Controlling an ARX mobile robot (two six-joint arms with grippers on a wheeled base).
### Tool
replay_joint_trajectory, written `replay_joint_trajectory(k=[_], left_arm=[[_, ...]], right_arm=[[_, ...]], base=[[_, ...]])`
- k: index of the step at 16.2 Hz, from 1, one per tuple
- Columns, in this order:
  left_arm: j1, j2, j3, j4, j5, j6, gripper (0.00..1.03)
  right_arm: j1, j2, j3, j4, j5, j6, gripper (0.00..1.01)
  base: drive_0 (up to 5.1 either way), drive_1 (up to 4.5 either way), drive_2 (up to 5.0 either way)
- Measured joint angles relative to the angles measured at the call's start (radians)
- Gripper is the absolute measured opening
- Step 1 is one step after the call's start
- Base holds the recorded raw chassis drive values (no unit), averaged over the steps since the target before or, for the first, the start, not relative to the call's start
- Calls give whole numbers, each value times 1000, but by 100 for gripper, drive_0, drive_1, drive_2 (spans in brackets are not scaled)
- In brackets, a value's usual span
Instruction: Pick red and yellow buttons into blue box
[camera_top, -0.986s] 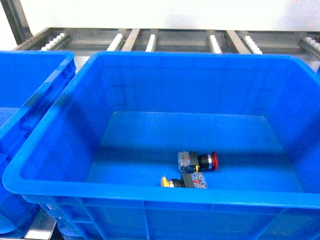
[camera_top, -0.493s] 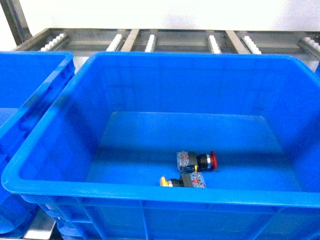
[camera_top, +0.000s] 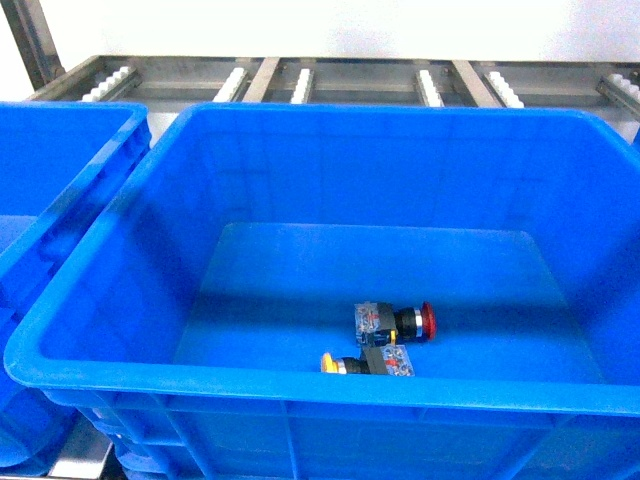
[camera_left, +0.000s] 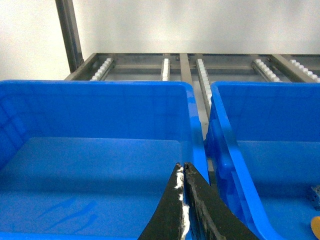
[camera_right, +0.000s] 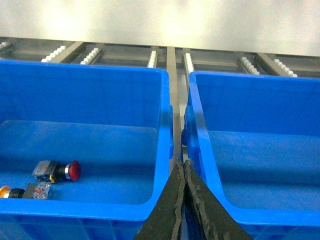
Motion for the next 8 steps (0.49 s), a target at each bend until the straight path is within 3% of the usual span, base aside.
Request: replay_joint_trajectory(k=[7,8], left_arm=[[-10,-113,-43,-59,20,-1,2],[-10,-204,-43,-196,21,-1,2]], right_arm=[[0,0,0,-3,0,0,2],[0,0,0,-2,0,0,2]], base=[[0,0,0],[0,0,0]])
